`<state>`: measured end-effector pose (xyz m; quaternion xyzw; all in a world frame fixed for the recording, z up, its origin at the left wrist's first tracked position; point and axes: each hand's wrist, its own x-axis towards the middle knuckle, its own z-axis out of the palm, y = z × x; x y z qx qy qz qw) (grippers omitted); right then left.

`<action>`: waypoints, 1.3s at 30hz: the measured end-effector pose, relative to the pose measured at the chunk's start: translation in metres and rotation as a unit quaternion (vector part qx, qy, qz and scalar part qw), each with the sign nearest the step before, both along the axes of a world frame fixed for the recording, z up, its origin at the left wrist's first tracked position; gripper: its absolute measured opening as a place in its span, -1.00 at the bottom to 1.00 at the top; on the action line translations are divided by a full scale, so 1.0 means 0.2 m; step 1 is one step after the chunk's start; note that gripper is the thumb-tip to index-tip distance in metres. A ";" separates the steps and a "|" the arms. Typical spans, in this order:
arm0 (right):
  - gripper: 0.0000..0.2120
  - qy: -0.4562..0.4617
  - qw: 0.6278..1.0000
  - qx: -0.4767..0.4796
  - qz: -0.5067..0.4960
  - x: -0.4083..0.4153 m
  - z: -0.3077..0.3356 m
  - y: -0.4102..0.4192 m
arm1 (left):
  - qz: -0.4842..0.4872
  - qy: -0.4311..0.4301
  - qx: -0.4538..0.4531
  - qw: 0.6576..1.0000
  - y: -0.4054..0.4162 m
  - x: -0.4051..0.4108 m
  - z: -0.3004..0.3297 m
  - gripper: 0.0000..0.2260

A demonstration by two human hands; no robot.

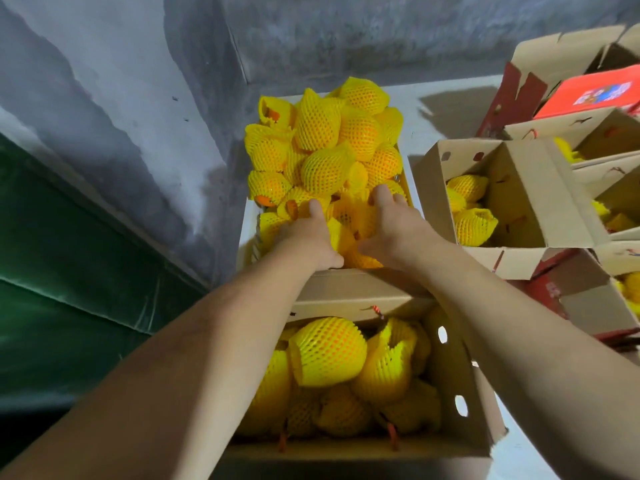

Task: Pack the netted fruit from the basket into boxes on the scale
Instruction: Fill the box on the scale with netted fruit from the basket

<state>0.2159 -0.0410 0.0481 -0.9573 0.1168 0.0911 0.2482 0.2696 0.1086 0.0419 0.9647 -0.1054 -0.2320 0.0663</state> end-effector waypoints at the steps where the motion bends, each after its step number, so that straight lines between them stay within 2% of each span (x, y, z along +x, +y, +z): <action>1: -0.32 -0.039 0.999 0.029 -0.011 -0.02 0.05 -0.01 | 0.027 0.004 -0.033 0.999 0.04 0.00 0.03 -0.04; 4: -0.46 -0.149 0.974 0.155 -0.070 -0.14 0.21 0.01 | 0.126 -0.001 -0.201 0.972 0.12 -0.06 0.17 -0.08; 7: -0.73 -0.220 0.910 0.329 -0.122 -0.35 0.35 0.15 | 0.210 -0.038 -0.432 0.876 0.15 -0.26 0.33 -0.18; 9: -0.72 -0.266 0.873 0.395 -0.106 -0.53 0.42 0.29 | 0.226 -0.092 -0.523 0.817 0.20 -0.46 0.39 -0.22; 12: -0.58 -0.311 0.865 0.391 -0.039 -0.78 0.46 0.44 | 0.262 -0.097 -0.605 0.745 0.37 -0.75 0.42 -0.24; 14: -0.53 -0.340 0.869 0.359 0.013 -0.90 0.48 0.49 | 0.300 -0.034 -0.645 0.702 0.51 -0.89 0.41 -0.22; 15: -0.49 -0.348 0.876 0.330 0.043 -0.95 0.47 0.51 | 0.312 0.001 -0.669 0.674 0.58 -0.94 0.40 -0.21; 16: -0.44 -0.342 0.892 0.288 0.071 -0.98 0.47 0.51 | 0.319 0.019 -0.680 0.660 0.64 -0.98 0.40 -0.21; 17: -0.36 -0.310 0.914 0.239 0.102 -1.01 0.46 0.51 | 0.323 0.022 -0.677 0.661 0.69 -1.01 0.39 -0.23; 19: -0.18 -0.160 0.964 0.122 0.174 -1.04 0.43 0.47 | 0.324 0.019 -0.665 0.673 0.76 -1.06 0.39 -0.25; 21: -0.15 -0.026 0.978 0.005 0.205 -1.09 0.41 0.45 | 0.321 0.020 -0.668 0.671 0.81 -1.10 0.37 -0.23; 22: -0.20 -0.032 0.980 -0.005 0.195 -1.12 0.39 0.45 | 0.315 0.023 -0.675 0.666 0.83 -1.13 0.37 -0.21; 23: -0.27 -0.074 0.982 0.028 0.173 -1.16 0.39 0.47 | 0.308 0.028 -0.686 0.658 0.84 -1.15 0.37 -0.19; 26: -0.44 -0.182 0.954 0.222 0.088 -1.23 0.39 0.55 | 0.280 0.056 -0.724 0.628 0.86 -1.22 0.38 -0.26; 28: -0.35 -0.197 0.937 0.265 0.112 -1.27 0.41 0.63 | 0.276 0.084 -0.748 0.598 0.86 -1.28 0.41 -0.36; 30: -0.21 -0.214 0.932 0.232 0.176 -1.30 0.43 0.74 | 0.254 0.126 -0.763 0.581 0.86 -1.33 0.45 -0.41; 33: -0.21 -0.264 0.916 0.225 0.203 -1.31 0.43 0.83 | 0.202 0.175 -0.750 0.606 0.86 -1.39 0.50 -0.41; 35: -0.26 -0.302 0.912 0.207 0.186 -1.33 0.42 0.86 | 0.184 0.178 -0.732 0.632 0.88 -1.41 0.51 -0.42; 37: -0.25 -0.325 0.913 0.184 0.165 -1.36 0.42 0.85 | 0.173 0.187 -0.724 0.641 0.90 -1.42 0.52 -0.42; 39: -0.26 -0.344 0.903 0.208 0.151 -1.37 0.42 0.84 | 0.158 0.196 -0.714 0.654 0.92 -1.42 0.52 -0.41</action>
